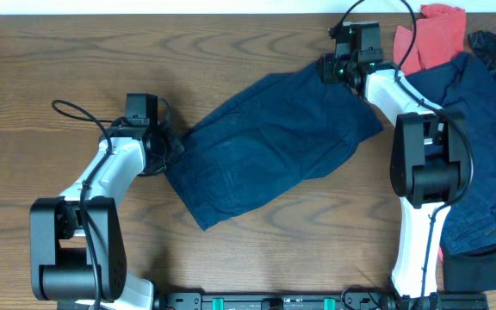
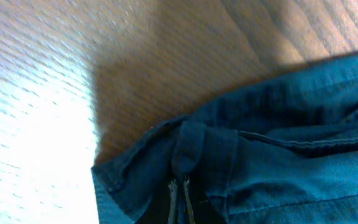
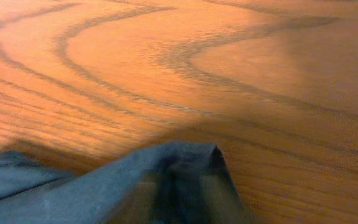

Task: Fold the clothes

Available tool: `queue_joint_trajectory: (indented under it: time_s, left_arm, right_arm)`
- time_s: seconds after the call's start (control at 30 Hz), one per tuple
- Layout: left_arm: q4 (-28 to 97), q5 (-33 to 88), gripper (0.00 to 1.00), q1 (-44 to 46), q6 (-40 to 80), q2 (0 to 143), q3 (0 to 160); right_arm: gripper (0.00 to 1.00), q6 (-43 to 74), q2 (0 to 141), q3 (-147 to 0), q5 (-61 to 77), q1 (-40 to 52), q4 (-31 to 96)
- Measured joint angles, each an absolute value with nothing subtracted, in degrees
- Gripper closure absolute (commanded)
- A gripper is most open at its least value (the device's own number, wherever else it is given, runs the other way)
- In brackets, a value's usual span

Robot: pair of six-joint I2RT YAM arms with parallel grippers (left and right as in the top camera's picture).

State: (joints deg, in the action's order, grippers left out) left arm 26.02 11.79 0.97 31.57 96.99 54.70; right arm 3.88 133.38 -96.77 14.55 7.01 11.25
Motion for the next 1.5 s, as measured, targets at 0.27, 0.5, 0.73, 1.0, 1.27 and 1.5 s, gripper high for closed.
queue_joint_trajectory:
  time_s: [0.27,0.5,0.73,1.0,1.27,1.5]
  left_arm:
    - [33.5,17.3,0.94,1.0,31.6,96.8,54.7]
    - [44.4,19.8,0.94,1.0,32.4,95.3,54.6]
    - [53.7,23.2,0.94,1.0,33.0,91.5,54.6]
    - [58.1,19.6,0.94,1.0,33.0,90.5,53.9]
    - [58.6,16.2,0.49,1.0,33.0,90.5,51.0]
    - [60.3,15.9,0.48,1.0,33.2,90.5,51.0]
  right_arm:
    - [0.99,4.1,132.0,-96.8,18.1,7.0,11.2]
    - [0.99,3.8,123.9,-96.8,20.8,7.0,11.9]
    - [0.99,0.1,120.6,-96.8,22.3,9.6,10.3]
    - [0.99,-4.1,121.3,-96.8,20.1,14.9,7.9]
    - [0.78,-5.1,127.9,-96.8,18.2,18.3,6.2]
    - [0.34,-5.2,130.1,-96.7,14.7,18.6,8.1]
